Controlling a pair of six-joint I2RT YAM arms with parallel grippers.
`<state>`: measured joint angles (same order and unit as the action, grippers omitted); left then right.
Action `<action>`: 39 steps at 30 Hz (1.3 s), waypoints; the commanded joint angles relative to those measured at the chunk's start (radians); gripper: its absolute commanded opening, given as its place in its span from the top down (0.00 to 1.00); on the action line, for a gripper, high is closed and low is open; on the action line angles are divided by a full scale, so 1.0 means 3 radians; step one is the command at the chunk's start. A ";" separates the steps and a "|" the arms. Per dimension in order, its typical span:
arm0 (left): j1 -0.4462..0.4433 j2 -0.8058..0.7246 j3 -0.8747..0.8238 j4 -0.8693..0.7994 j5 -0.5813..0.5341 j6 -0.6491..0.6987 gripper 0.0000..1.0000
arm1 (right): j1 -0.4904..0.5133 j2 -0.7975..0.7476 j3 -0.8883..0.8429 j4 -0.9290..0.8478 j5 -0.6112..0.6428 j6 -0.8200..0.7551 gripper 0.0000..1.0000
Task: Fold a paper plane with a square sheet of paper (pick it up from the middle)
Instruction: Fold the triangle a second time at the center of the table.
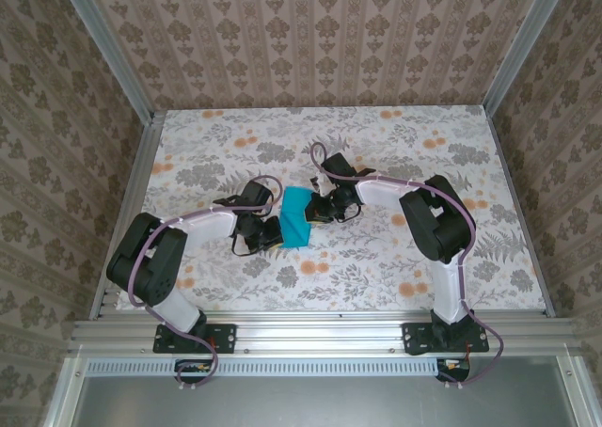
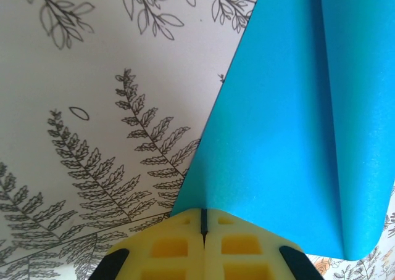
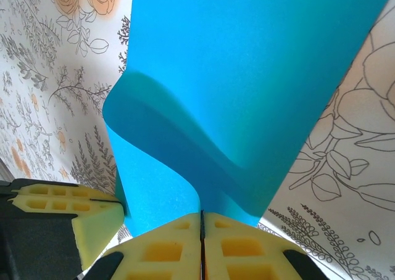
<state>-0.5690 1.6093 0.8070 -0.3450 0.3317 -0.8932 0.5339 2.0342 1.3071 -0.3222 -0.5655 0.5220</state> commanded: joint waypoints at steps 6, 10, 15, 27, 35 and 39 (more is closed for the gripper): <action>-0.0026 0.0061 0.0106 -0.0030 -0.0012 0.0051 0.95 | 0.0031 -0.0018 -0.0091 -0.0075 -0.0176 -0.0066 0.90; -0.0029 0.0066 0.0100 -0.0031 -0.0020 0.0048 0.95 | 0.0031 -0.0036 -0.0120 -0.0090 -0.0122 -0.0069 0.90; -0.0031 0.0064 0.0105 -0.0034 -0.0022 0.0044 0.95 | 0.0032 -0.0042 -0.0145 -0.0088 -0.0040 -0.0049 0.90; -0.0036 0.0036 0.0122 -0.0031 -0.0011 0.0044 0.95 | 0.0036 0.0006 -0.0145 -0.0133 0.0077 -0.0073 0.90; -0.0036 -0.0081 0.0167 0.0053 0.0070 0.0047 0.94 | 0.0037 0.0091 -0.0063 -0.0193 0.0134 -0.0053 0.90; -0.0036 -0.0059 0.0169 0.0058 0.0086 0.0053 0.94 | 0.0037 0.0111 -0.0022 -0.0195 0.0111 -0.0049 0.90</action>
<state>-0.5713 1.6146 0.8345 -0.3286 0.3431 -0.8932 0.5396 2.0422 1.2751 -0.3450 -0.5480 0.5217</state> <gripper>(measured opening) 0.062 0.101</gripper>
